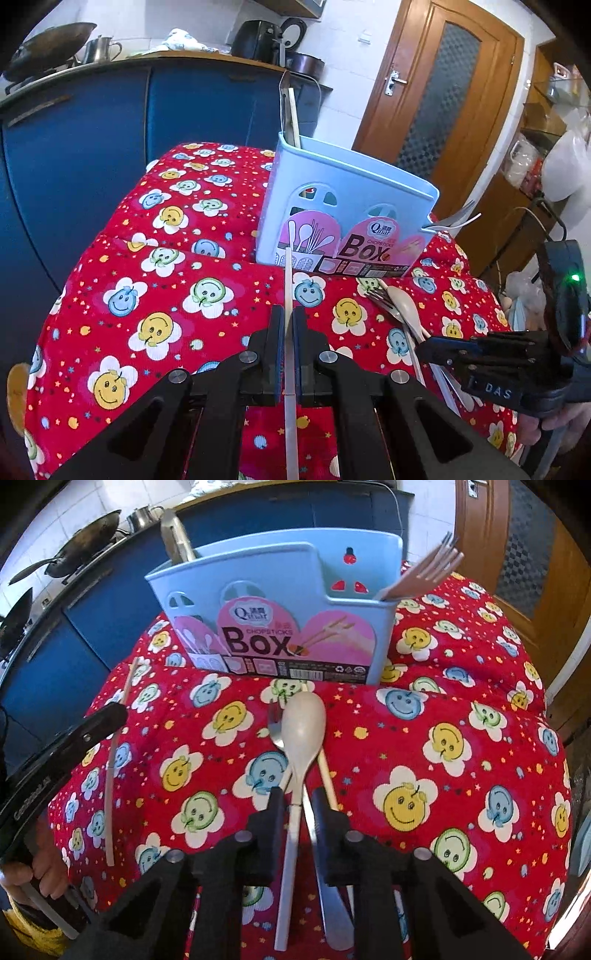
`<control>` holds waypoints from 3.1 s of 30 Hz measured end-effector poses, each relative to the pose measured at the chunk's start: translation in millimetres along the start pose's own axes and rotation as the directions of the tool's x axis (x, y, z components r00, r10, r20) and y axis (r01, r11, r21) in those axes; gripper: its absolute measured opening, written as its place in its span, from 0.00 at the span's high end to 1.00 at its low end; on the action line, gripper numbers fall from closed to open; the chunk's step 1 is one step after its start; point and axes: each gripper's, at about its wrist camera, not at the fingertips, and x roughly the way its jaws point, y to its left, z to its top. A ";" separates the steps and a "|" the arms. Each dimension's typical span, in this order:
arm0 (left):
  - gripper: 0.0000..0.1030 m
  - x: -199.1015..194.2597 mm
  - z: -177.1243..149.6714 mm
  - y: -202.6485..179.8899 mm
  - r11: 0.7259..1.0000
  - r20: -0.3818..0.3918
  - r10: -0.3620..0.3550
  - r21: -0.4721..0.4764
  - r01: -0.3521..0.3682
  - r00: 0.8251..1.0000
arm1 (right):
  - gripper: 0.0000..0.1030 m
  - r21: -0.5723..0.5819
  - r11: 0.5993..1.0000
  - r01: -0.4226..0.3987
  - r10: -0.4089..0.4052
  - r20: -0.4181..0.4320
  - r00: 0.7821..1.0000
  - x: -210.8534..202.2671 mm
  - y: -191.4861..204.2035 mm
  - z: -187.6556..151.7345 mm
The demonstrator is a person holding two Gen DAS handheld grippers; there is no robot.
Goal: Organize utensils
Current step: 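Grasp a wooden chopstick with the left tool while the right tool grasps the wooden spoon, then lift the chopstick with the left tool over the box while the right tool lifts the spoon, then lower and open the left tool over the box while the right tool drops the spoon in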
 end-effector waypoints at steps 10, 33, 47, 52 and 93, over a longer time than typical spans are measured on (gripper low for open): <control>0.96 -1.4 0.3 -0.3 1.000 0.006 -0.002 0.002 0.002 1.000 | 0.93 0.017 1.000 0.007 -0.007 0.022 1.000 1.8 -1.5 -0.7; 0.96 -36.5 34.7 -25.7 0.996 0.215 -0.089 0.034 0.084 0.973 | 0.93 0.018 0.996 -0.088 0.070 0.450 0.890 -79.3 5.0 -0.6; 0.96 -49.8 102.9 -43.7 0.995 0.397 -0.077 0.083 0.047 0.914 | 0.93 0.035 0.994 -0.105 0.061 0.619 0.783 -91.8 -6.8 33.6; 0.96 -48.7 128.2 -44.7 0.997 0.465 -0.059 0.074 0.027 0.883 | 0.93 0.029 0.997 -0.070 0.033 0.671 0.740 -92.8 -7.9 51.5; 0.96 43.8 124.6 -28.5 0.996 0.432 -0.006 0.086 -0.035 0.902 | 0.91 0.015 1.000 0.024 -0.028 0.693 0.721 -29.7 -12.7 96.3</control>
